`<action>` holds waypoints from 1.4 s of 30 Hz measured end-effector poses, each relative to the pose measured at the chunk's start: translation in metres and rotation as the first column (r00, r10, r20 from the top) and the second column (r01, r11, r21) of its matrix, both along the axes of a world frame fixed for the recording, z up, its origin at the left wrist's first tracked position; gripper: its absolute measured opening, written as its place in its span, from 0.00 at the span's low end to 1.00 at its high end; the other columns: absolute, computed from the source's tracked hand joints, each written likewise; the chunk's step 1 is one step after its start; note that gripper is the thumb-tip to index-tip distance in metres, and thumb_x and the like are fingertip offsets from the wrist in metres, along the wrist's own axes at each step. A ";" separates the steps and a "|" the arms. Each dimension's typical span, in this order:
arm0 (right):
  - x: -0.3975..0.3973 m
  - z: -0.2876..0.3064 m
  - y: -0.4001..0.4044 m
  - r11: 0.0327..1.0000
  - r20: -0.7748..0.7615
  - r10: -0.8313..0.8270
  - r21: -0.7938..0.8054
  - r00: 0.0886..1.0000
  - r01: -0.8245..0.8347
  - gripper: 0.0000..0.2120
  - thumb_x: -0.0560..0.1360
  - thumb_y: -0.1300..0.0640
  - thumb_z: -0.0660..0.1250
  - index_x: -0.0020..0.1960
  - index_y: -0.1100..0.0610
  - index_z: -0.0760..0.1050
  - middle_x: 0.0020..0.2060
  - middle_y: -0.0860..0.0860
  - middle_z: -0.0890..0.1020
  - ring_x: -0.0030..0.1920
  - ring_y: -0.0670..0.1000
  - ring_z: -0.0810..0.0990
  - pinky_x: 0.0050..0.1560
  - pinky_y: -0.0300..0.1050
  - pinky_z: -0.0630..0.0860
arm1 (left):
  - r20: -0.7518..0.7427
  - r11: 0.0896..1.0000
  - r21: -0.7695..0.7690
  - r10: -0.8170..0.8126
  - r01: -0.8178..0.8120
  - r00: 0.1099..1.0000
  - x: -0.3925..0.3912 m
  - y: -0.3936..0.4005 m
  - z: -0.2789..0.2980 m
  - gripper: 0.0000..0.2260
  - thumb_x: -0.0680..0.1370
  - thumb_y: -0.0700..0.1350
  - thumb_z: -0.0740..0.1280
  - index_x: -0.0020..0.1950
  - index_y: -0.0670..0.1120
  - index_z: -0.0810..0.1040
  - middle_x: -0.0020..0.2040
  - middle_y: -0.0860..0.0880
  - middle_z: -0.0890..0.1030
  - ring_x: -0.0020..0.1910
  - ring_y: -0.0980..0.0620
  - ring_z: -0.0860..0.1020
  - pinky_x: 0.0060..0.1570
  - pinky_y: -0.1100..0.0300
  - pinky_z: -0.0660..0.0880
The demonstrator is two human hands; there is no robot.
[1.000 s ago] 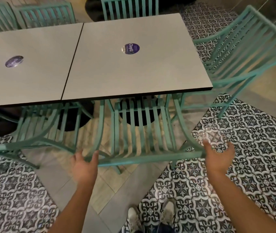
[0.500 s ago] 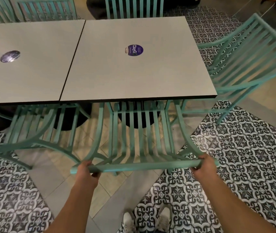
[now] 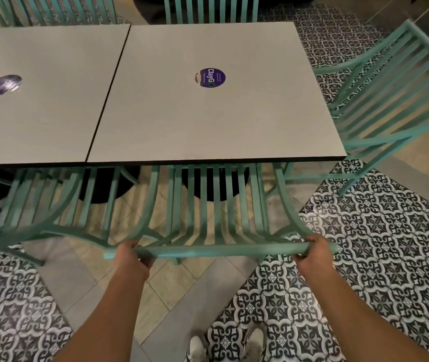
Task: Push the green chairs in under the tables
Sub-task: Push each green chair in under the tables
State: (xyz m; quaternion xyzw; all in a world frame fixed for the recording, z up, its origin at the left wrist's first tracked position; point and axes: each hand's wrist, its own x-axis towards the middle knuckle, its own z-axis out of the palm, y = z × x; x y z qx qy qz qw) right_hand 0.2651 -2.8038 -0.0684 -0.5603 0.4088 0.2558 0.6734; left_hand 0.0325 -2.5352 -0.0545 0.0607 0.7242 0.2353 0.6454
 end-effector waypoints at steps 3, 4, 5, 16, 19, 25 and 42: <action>0.005 -0.002 0.006 0.999 0.011 -0.046 -0.020 0.999 0.046 0.06 0.77 0.63 0.58 0.53 0.59 0.71 0.54 0.58 0.74 0.46 0.54 0.76 0.56 0.55 0.76 | -0.027 1.000 0.009 0.012 -0.012 1.000 0.006 0.005 -0.006 0.07 0.76 0.41 0.65 0.52 0.41 0.74 0.53 0.43 0.76 0.52 0.44 0.79 0.54 0.47 0.79; 0.005 -0.004 0.007 0.997 0.009 -0.063 -0.036 0.998 0.063 0.05 0.76 0.63 0.59 0.51 0.59 0.72 0.53 0.57 0.75 0.46 0.54 0.76 0.57 0.54 0.76 | -0.040 1.000 0.016 0.024 -0.023 0.999 0.006 0.005 -0.010 0.05 0.76 0.41 0.65 0.50 0.42 0.75 0.53 0.44 0.77 0.52 0.44 0.79 0.54 0.48 0.79; 0.006 -0.004 0.009 0.996 0.006 -0.076 -0.047 0.997 0.076 0.04 0.76 0.63 0.59 0.49 0.59 0.72 0.51 0.56 0.75 0.46 0.53 0.77 0.58 0.54 0.77 | -0.052 0.999 0.025 0.028 -0.026 0.998 0.007 0.005 -0.013 0.06 0.75 0.41 0.65 0.50 0.42 0.76 0.52 0.45 0.77 0.51 0.45 0.79 0.54 0.50 0.79; 0.006 0.000 0.013 0.989 -0.011 -0.141 -0.037 0.990 0.140 0.04 0.72 0.66 0.60 0.43 0.58 0.69 0.44 0.55 0.76 0.45 0.54 0.77 0.56 0.58 0.78 | -0.131 0.993 0.117 0.037 -0.021 0.991 0.008 0.003 -0.019 0.13 0.74 0.42 0.64 0.56 0.41 0.78 0.47 0.46 0.79 0.47 0.47 0.80 0.52 0.53 0.80; 0.006 0.001 0.015 0.988 -0.001 -0.147 -0.042 0.989 0.147 0.04 0.71 0.66 0.59 0.42 0.58 0.68 0.47 0.56 0.76 0.43 0.53 0.77 0.55 0.56 0.78 | -0.125 0.992 0.122 0.049 -0.034 0.991 0.008 0.003 -0.020 0.12 0.74 0.42 0.64 0.56 0.41 0.78 0.47 0.46 0.79 0.46 0.48 0.80 0.51 0.53 0.80; 0.006 0.002 0.014 0.988 -0.008 -0.143 -0.069 0.990 0.142 0.04 0.71 0.65 0.60 0.44 0.58 0.70 0.44 0.55 0.77 0.46 0.53 0.77 0.56 0.55 0.78 | -0.141 0.993 0.118 0.042 -0.026 0.989 0.007 0.002 -0.020 0.10 0.75 0.42 0.64 0.55 0.42 0.77 0.47 0.46 0.78 0.46 0.48 0.80 0.51 0.54 0.80; 0.005 -0.004 0.004 0.997 -0.011 0.029 -0.077 1.000 -0.030 0.10 0.76 0.60 0.62 0.56 0.60 0.70 0.52 0.58 0.76 0.48 0.55 0.77 0.49 0.55 0.77 | -0.337 0.952 0.190 -0.168 0.242 0.926 -0.013 0.010 -0.039 0.33 0.66 0.57 0.67 0.66 0.43 0.71 0.58 0.43 0.78 0.52 0.45 0.79 0.48 0.50 0.77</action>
